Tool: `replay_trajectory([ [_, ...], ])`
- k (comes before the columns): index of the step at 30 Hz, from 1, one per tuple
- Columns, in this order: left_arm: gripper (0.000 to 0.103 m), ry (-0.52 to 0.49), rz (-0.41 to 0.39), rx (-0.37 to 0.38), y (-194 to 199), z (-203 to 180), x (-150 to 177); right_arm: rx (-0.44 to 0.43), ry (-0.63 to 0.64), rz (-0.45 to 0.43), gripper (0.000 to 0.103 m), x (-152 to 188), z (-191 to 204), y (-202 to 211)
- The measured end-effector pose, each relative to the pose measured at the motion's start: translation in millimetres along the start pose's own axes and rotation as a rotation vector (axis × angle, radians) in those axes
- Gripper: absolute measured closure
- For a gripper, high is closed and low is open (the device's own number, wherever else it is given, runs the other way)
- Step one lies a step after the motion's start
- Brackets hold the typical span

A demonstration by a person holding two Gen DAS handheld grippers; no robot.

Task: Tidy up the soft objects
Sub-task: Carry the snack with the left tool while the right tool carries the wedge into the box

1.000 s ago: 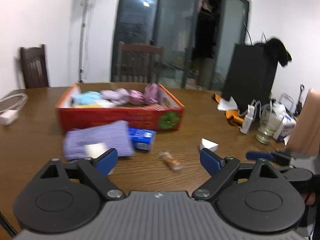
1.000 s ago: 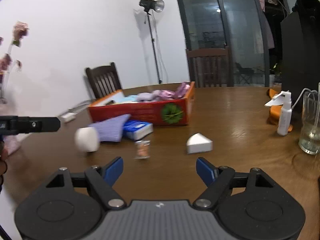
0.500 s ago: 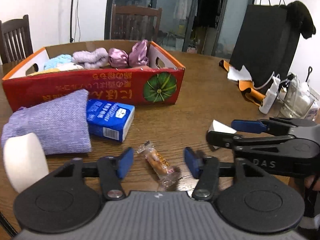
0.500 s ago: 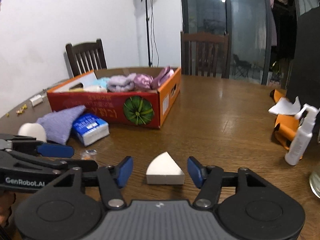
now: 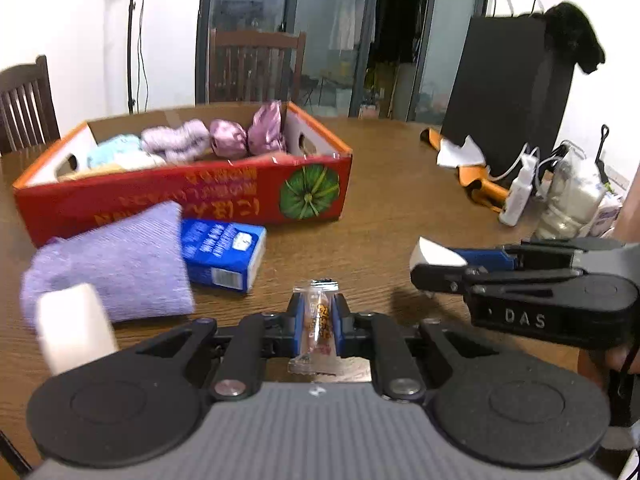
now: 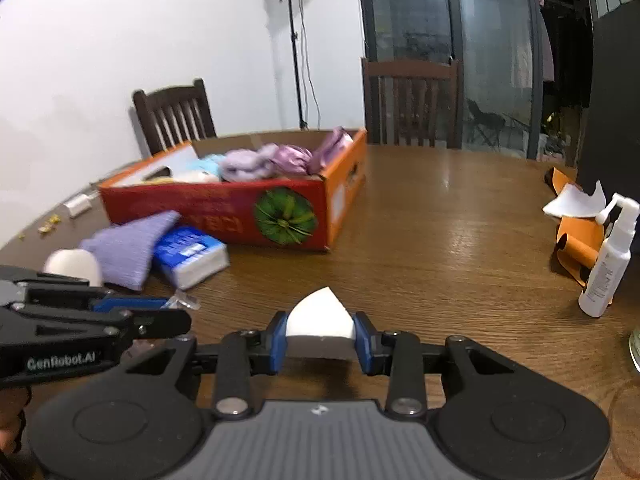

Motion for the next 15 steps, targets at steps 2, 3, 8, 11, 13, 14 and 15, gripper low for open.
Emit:
replay_trajectory([
  [2, 0.088, 0.007, -0.031, 0.002, 22, 5, -3, -0.012, 0.003, -0.012, 0.069, 1, 10, 13],
  [3, 0.088, 0.013, -0.045, 0.004, 32, 7, -4, -0.020, 0.006, -0.018, 0.069, 2, 16, 20],
  [8, 0.088, 0.046, -0.116, -0.003, 80, 24, -6, -0.058, 0.030, -0.029, 0.069, 4, 47, 45],
  [11, 0.088, 0.060, -0.146, -0.005, 97, 35, -8, -0.082, 0.050, -0.041, 0.069, 0, 65, 56],
  [13, 0.088, 0.072, -0.165, -0.004, 104, 45, -13, -0.094, 0.065, -0.052, 0.069, -7, 75, 59],
  [14, 0.088, 0.079, -0.173, 0.004, 107, 52, -18, -0.102, 0.072, -0.059, 0.069, -11, 79, 60],
  [15, 0.088, 0.088, -0.182, 0.013, 108, 59, -25, -0.113, 0.078, -0.066, 0.069, -18, 83, 59],
])
Point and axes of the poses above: each gripper's, at about its wrist camera, not at the fingertips, and y roughly against the way its jaws point, z to its left, x to its underside, the point moved 5 cm from there along -y, roughly the way its jaws point, and after that the axes turned 8 degrees about y, right-handed, at the moved point
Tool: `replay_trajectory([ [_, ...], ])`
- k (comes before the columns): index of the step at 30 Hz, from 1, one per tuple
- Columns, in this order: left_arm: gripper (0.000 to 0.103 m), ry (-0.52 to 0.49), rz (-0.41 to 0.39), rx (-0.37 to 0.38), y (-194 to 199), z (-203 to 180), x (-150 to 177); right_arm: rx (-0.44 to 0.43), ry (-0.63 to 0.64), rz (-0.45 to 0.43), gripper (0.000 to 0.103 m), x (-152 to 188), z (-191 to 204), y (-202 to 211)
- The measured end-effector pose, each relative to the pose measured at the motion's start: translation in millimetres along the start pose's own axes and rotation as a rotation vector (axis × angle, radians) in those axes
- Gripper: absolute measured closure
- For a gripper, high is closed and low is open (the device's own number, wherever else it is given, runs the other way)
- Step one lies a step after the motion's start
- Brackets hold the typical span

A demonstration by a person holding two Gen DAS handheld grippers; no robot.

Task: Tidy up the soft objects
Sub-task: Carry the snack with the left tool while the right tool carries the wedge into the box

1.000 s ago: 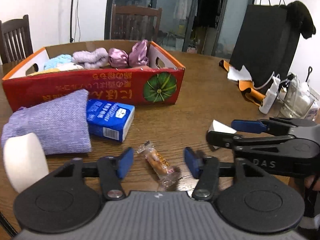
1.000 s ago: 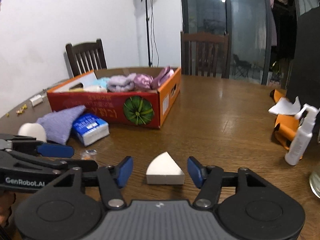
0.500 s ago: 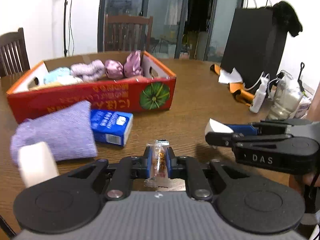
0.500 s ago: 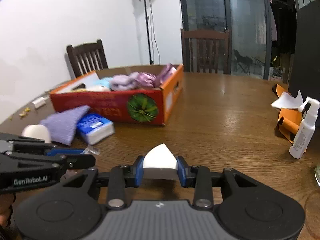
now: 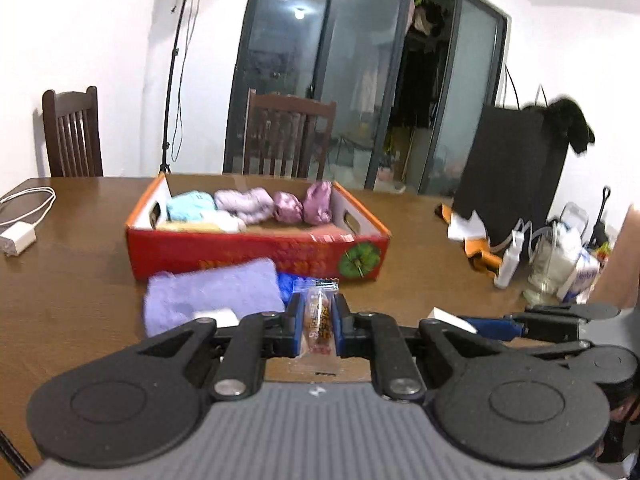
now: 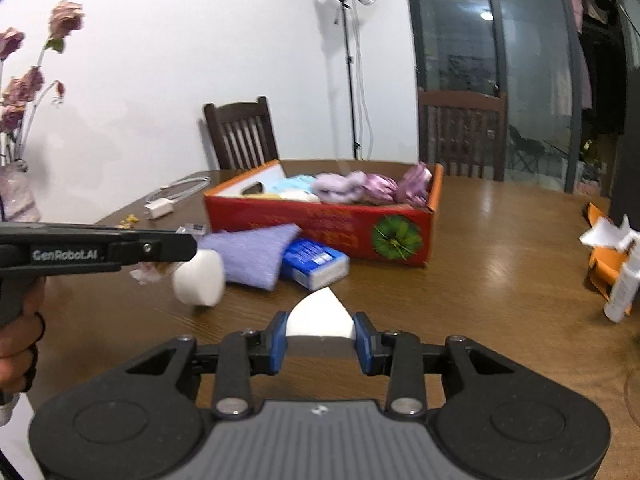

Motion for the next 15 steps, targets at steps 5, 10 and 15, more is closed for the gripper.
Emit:
replay_trajectory([
  [5, 0.088, 0.010, -0.034, 0.003, -28, 43, -64, -0.057, 0.037, -0.039, 0.069, -53, 6, -31],
  [10, 0.088, 0.043, -0.002, -0.036, -89, 91, -125, -0.130, -0.022, -0.074, 0.068, -128, -7, -92],
  [15, 0.088, 0.060, 0.093, -0.083, -159, 126, -147, -0.110, -0.088, -0.033, 0.067, -180, -29, -186],
])
Point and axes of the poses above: each gripper's, at about its wrist camera, not at the fingertips, and y roughly against the way its jaws point, z to its left, x to its underside, the point moved 5 cm from there along -y, roughly the way its jaws point, and after that the axes turned 8 degrees about y, right-handed, at the moved point
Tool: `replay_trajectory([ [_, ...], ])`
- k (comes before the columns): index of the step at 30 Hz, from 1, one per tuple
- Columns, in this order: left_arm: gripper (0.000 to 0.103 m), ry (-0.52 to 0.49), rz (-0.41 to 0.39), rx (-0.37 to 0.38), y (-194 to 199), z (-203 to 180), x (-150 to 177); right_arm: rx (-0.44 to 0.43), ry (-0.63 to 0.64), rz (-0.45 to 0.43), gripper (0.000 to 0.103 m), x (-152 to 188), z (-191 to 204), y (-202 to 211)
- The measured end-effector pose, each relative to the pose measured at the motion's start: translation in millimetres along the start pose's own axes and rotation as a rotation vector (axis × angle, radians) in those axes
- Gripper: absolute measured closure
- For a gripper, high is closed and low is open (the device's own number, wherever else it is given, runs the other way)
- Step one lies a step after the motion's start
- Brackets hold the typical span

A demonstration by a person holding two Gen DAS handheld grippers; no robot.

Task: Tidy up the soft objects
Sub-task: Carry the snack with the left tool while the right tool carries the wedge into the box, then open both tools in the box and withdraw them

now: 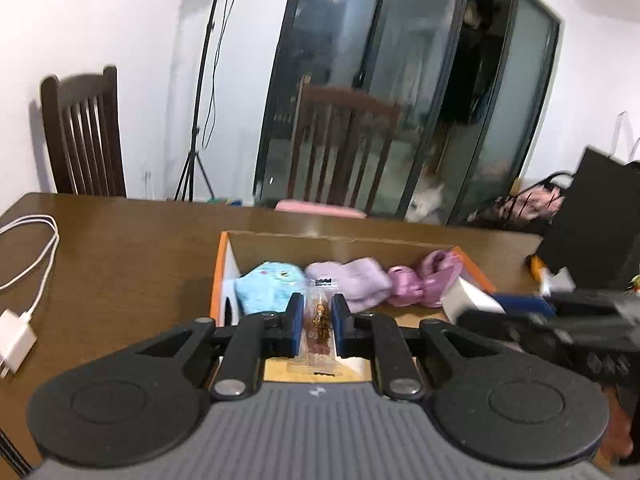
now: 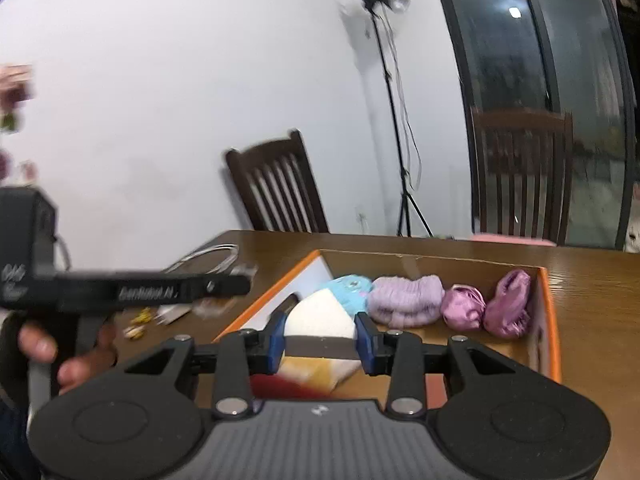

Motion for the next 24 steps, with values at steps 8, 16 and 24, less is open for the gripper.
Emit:
replay_trajectory([
  [8, 0.065, -0.011, 0.089, -0.061, -67, 24, 4, 0.094, -0.049, 0.208, 0.064, -1, -39, -120],
  [16, 0.059, -0.020, 0.056, -0.072, -53, 27, 1, 0.090, -0.053, 0.221, 0.055, 7, -41, -127],
  [24, 0.039, -0.097, -0.055, -0.075, 35, 5, -13, 0.153, 0.045, 0.105, 0.048, -28, -43, -11],
])
Point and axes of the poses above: each gripper's, at about its wrist camera, not at the fingertips, and y roughly against the way its jaws point, z to its left, x to its underside, the point moved 5 cm from there along -y, roughly the way its jaws point, and after that the axes turned 8 degrees about y, right-handed, at the moved point
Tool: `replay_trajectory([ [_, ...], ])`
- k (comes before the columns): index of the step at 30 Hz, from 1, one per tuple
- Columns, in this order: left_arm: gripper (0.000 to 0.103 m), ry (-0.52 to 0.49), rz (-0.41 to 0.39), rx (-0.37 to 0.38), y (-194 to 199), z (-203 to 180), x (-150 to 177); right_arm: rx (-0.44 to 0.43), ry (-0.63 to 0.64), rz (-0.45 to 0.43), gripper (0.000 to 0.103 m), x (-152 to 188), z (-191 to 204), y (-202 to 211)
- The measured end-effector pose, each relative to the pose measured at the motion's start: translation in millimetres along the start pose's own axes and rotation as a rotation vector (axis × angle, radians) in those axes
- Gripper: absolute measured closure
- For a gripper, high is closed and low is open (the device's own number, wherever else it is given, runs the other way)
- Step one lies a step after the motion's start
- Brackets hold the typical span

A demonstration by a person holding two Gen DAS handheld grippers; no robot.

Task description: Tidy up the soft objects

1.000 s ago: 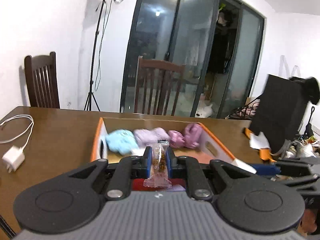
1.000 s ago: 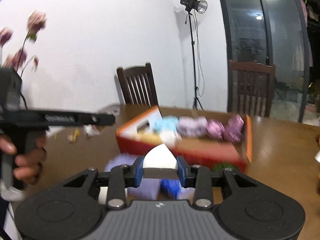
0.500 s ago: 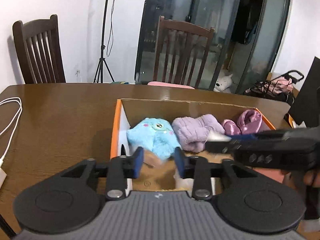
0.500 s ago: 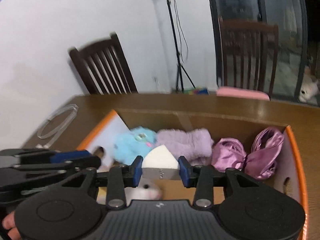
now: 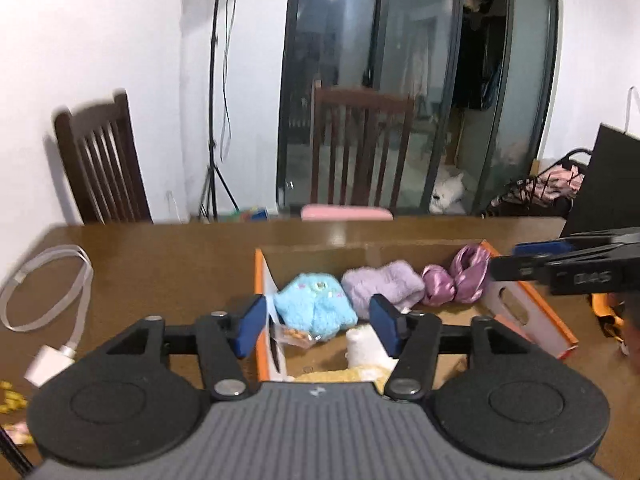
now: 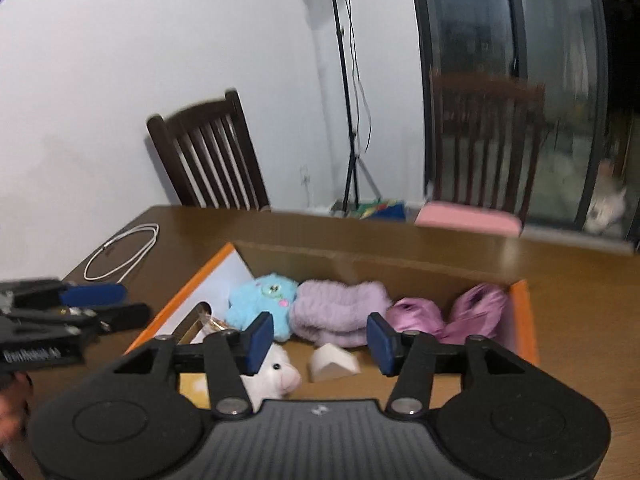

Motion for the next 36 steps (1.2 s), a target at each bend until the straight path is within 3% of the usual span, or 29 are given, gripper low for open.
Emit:
replay_trajectory([
  [2, 0.024, -0.019, -0.042, 0.003, 28, -4, -5, 0.033, 0.013, -0.032, 0.044, -1, -10, 36],
  [4, 0.020, -0.053, -0.096, -0.024, 57, -9, -3, 0.061, 0.008, -0.065, 0.037, 6, -20, 70],
  [11, 0.017, -0.092, -0.143, -0.023, 124, -31, 20, 0.120, -0.011, -0.122, 0.035, 53, -28, 160],
  [19, 0.008, -0.087, -0.203, 0.007, 184, -54, 87, 0.100, 0.038, -0.214, 0.025, 112, 23, 227],
  [23, 0.006, -0.060, -0.203, 0.022, 205, -60, 136, 0.062, 0.042, -0.227, 0.022, 155, 54, 245],
  [27, 0.005, -0.013, -0.158, 0.039, 212, -60, 175, 0.042, 0.015, -0.179, 0.021, 204, 75, 245],
  [31, 0.005, -0.032, -0.116, 0.004, 203, -57, 189, 0.022, -0.036, -0.093, 0.021, 239, 80, 229],
  [36, 0.005, 0.026, -0.064, -0.008, 183, -46, 190, 0.042, -0.072, -0.080, 0.021, 243, 73, 218],
])
Point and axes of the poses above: each gripper's, at about its wrist camera, not at the fingertips, and y roughly against the way its jaws point, z to its left, x to its underside, the point moved 5 cm from there along -y, roughly the way its jaws point, and after that the axes turned 8 degrees about y, right-handed, at the moved point
